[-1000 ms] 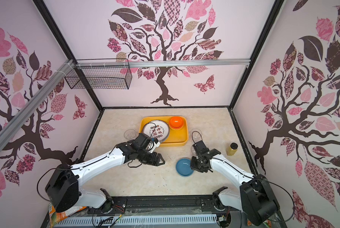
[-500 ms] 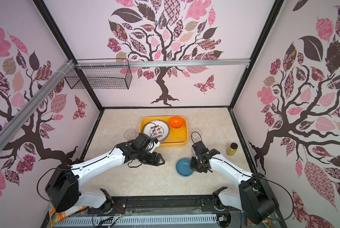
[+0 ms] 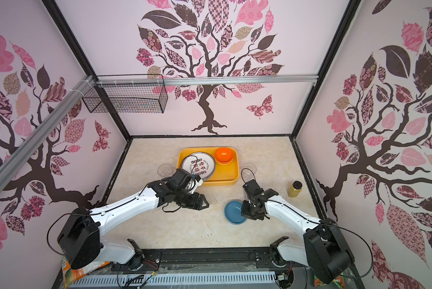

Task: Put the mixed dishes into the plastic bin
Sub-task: 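Pinch the grey-blue bowl rim with the right gripper, then lift the grey-blue bowl and carry it toward the yellow bin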

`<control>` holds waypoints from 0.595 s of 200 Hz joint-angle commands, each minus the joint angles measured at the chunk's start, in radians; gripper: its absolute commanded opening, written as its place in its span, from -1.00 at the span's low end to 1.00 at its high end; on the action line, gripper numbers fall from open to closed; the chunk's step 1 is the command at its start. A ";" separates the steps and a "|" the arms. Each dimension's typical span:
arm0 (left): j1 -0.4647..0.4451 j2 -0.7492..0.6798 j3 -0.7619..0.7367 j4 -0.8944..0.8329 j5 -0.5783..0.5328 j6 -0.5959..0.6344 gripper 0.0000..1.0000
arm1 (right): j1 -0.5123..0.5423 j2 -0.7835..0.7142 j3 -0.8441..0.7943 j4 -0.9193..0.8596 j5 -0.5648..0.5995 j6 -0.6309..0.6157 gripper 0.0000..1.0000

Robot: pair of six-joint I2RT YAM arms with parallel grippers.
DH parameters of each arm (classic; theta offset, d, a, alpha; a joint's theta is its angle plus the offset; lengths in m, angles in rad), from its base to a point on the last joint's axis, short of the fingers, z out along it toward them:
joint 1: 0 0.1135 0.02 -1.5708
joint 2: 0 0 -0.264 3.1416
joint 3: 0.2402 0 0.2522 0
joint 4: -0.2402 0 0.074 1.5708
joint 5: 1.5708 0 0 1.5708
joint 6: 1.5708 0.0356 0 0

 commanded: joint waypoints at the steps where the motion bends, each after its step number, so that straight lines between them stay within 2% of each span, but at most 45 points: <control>1: -0.002 -0.031 0.005 -0.012 -0.035 -0.004 0.49 | 0.015 0.008 0.066 -0.064 0.027 -0.024 -0.84; 54: 0.022 -0.099 -0.013 -0.008 -0.114 -0.036 0.50 | 0.032 0.006 0.167 -0.143 0.036 -0.065 -0.87; 119: 0.112 -0.209 -0.065 0.050 -0.103 -0.093 0.53 | 0.037 0.045 0.310 -0.196 0.042 -0.115 -0.88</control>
